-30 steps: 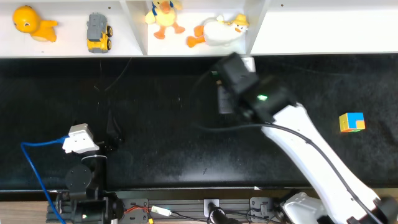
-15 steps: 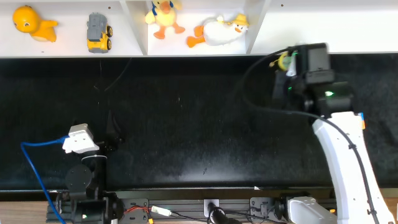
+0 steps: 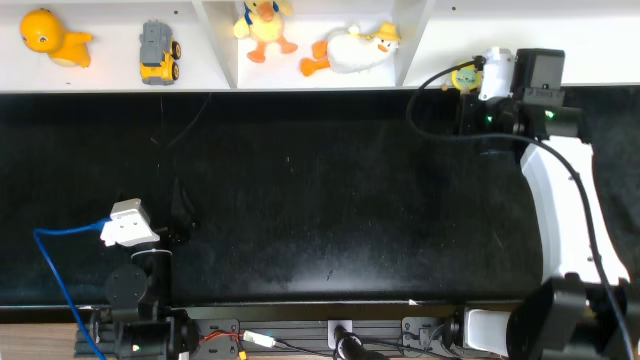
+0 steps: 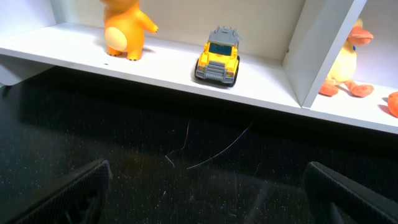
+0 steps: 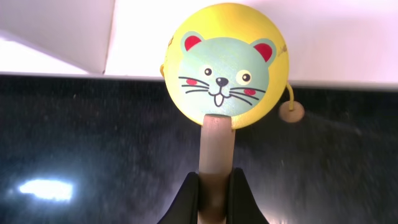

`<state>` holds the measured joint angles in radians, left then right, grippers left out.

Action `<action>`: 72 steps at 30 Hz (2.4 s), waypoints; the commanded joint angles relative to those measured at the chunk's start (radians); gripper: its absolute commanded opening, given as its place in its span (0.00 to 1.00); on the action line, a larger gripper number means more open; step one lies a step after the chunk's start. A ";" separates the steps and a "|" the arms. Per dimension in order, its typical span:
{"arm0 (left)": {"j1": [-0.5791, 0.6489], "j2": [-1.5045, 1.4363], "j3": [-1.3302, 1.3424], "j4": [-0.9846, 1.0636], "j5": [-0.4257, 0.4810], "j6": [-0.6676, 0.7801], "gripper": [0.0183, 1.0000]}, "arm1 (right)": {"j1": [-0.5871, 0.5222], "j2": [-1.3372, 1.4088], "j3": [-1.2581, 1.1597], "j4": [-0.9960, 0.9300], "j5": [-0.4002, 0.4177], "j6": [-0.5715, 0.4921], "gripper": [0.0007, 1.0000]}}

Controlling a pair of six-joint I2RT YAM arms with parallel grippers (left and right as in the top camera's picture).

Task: Store Toys

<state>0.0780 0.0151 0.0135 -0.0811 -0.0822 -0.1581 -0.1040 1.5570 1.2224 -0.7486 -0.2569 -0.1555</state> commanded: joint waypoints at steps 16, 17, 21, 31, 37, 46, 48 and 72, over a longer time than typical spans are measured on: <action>-0.007 -0.012 -0.005 0.002 0.013 -0.004 1.00 | 0.000 0.121 -0.002 0.314 -0.031 -0.071 0.04; -0.007 -0.012 -0.005 0.002 0.013 -0.004 1.00 | 0.000 0.127 -0.002 0.328 -0.032 -0.073 0.04; -0.007 -0.012 -0.005 0.002 0.013 -0.004 1.00 | 0.001 0.151 -0.002 0.381 -0.039 -0.087 0.04; -0.007 -0.012 -0.005 0.002 0.013 -0.004 1.00 | 0.003 0.198 -0.002 0.466 -0.043 -0.095 0.04; -0.007 -0.012 -0.005 0.002 0.013 -0.004 1.00 | 0.020 0.227 -0.002 0.513 -0.043 -0.092 0.04; -0.007 -0.012 -0.005 0.002 0.013 -0.004 1.00 | 0.049 0.272 -0.002 0.558 -0.039 -0.045 0.04; -0.007 -0.012 -0.005 0.002 0.013 -0.004 1.00 | 0.049 0.272 -0.002 0.563 -0.038 -0.038 0.05; -0.007 -0.012 -0.005 0.002 0.013 -0.004 1.00 | 0.048 0.106 -0.002 0.411 0.120 0.021 1.00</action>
<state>0.0780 0.0151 0.0135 -0.0814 -0.0826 -0.1581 -0.0574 1.7493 1.2217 -0.3122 -0.2161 -0.1448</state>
